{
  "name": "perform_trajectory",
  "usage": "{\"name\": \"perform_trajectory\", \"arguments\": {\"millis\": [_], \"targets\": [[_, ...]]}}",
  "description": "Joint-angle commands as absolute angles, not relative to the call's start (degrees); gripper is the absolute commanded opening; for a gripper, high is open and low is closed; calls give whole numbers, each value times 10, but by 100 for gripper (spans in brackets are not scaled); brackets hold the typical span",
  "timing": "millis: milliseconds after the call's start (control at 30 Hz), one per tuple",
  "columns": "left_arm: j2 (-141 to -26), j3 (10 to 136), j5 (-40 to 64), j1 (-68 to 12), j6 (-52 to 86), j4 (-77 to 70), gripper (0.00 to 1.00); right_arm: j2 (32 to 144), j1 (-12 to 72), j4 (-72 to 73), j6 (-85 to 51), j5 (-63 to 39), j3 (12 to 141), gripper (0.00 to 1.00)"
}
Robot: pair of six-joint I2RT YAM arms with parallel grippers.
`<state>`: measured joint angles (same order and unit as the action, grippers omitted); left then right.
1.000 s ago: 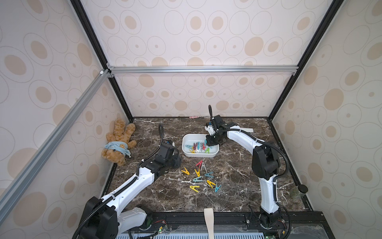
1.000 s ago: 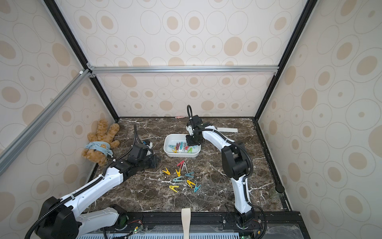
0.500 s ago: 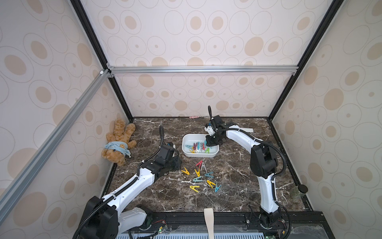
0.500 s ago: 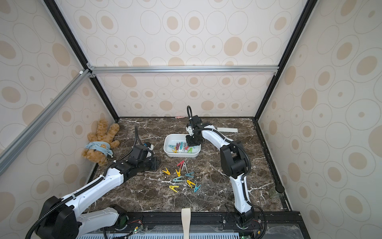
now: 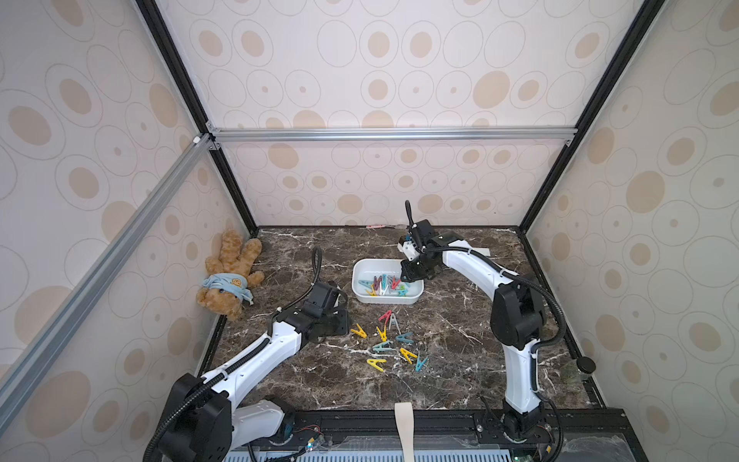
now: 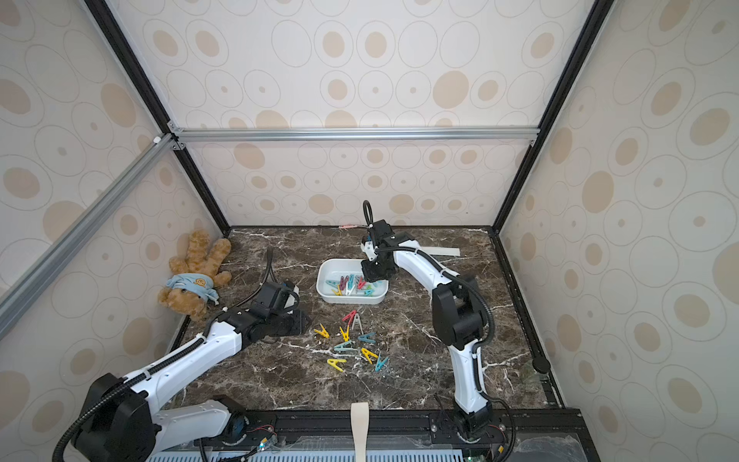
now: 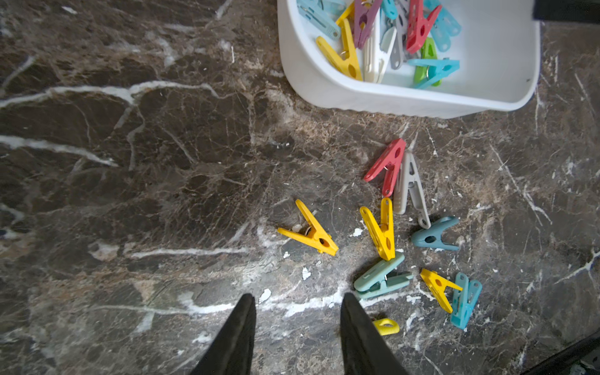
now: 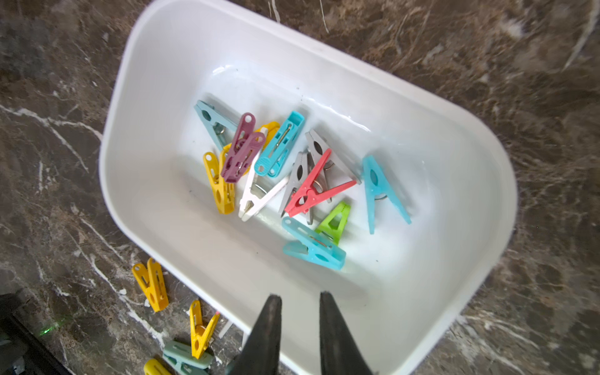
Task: Put the clothespins into the storage box
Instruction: Place the clothespin in the storage box, then pick up the clothespin from the center of the board.
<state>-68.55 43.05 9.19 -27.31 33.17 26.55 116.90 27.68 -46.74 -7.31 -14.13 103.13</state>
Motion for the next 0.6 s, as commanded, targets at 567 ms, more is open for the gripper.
{"name": "perform_trajectory", "arguments": {"millis": [567], "targets": [[-820, 487, 104, -288, 333, 236, 41, 893, 367, -359, -92, -81, 717, 24]]}}
